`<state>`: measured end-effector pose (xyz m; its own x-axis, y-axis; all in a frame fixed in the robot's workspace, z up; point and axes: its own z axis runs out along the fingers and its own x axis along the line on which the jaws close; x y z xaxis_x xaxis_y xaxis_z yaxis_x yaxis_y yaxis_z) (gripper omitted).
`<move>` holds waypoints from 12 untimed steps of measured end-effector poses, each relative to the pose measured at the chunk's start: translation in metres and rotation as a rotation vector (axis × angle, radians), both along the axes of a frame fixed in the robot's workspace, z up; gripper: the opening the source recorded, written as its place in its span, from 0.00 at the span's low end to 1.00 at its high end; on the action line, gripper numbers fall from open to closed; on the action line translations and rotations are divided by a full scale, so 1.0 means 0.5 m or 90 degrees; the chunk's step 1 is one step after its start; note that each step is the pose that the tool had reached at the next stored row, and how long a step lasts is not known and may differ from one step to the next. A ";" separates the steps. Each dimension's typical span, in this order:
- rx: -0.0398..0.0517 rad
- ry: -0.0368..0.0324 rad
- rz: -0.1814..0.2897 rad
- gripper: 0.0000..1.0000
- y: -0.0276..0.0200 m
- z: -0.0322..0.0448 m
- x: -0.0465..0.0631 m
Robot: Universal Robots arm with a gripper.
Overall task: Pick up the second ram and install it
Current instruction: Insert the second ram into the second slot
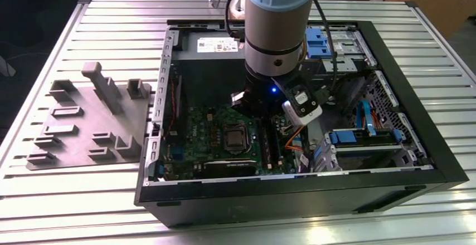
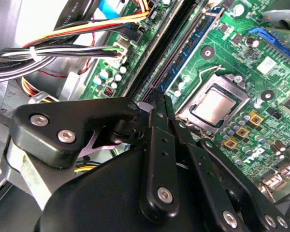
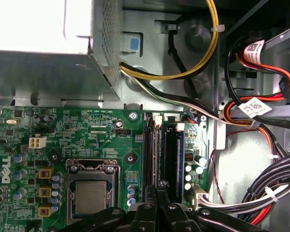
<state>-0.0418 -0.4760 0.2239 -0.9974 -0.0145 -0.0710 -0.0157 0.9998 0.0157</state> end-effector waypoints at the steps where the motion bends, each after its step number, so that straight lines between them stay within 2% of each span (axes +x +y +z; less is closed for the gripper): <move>1: 0.0000 0.0000 0.000 0.12 0.0000 0.000 0.000; 12: 0.0005 0.0000 -0.021 0.12 0.0000 0.000 0.001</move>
<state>-0.0413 -0.4760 0.2239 -0.9973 0.0182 -0.0710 0.0171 0.9997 0.0166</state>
